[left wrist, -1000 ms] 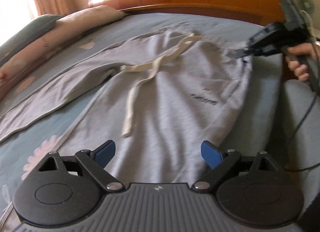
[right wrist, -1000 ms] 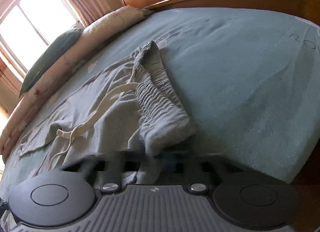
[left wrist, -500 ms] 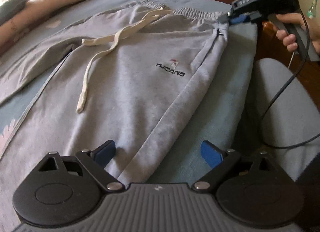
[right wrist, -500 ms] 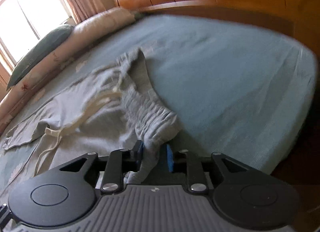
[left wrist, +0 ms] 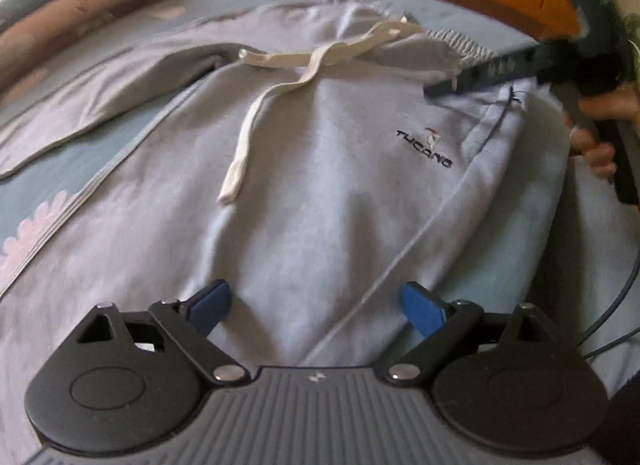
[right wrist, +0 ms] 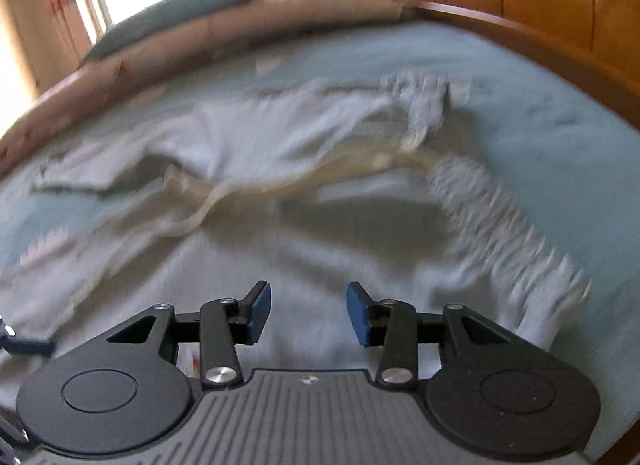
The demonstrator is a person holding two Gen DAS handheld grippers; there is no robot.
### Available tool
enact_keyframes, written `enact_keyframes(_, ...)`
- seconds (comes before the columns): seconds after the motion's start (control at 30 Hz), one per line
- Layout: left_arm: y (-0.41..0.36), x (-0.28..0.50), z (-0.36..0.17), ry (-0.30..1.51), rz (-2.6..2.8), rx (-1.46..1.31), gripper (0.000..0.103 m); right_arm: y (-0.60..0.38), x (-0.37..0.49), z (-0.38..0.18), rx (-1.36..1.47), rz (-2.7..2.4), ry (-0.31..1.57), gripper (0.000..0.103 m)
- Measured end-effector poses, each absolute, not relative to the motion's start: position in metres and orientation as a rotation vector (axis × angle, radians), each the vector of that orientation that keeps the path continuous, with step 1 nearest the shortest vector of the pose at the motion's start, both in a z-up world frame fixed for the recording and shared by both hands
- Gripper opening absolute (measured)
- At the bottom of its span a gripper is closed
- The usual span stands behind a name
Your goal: Fold clothes
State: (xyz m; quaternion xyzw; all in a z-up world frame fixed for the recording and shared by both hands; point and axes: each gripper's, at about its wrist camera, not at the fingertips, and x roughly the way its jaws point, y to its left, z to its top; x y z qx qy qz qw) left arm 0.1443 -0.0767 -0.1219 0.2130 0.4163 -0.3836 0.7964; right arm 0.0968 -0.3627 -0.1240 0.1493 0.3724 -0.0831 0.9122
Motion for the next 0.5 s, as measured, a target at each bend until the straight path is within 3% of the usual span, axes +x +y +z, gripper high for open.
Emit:
enact_keyframes(0.2, -0.057, 0.125, -0.115, 0.88, -0.832, 0.524, 0.096, -0.35, 0.092, -0.116, 0.306, -0.127, 0.726, 0.05)
enact_keyframes(0.33, -0.057, 0.149, -0.102, 0.794, -0.74, 0.544, 0.096, -0.341, 0.102, -0.102, 0.315, -0.09, 0.705, 0.05)
enact_keyframes(0.5, -0.048, 0.181, -0.109, 0.854, -0.657, 0.42, 0.096, -0.308, 0.126, -0.106, 0.254, -0.005, 0.726, 0.053)
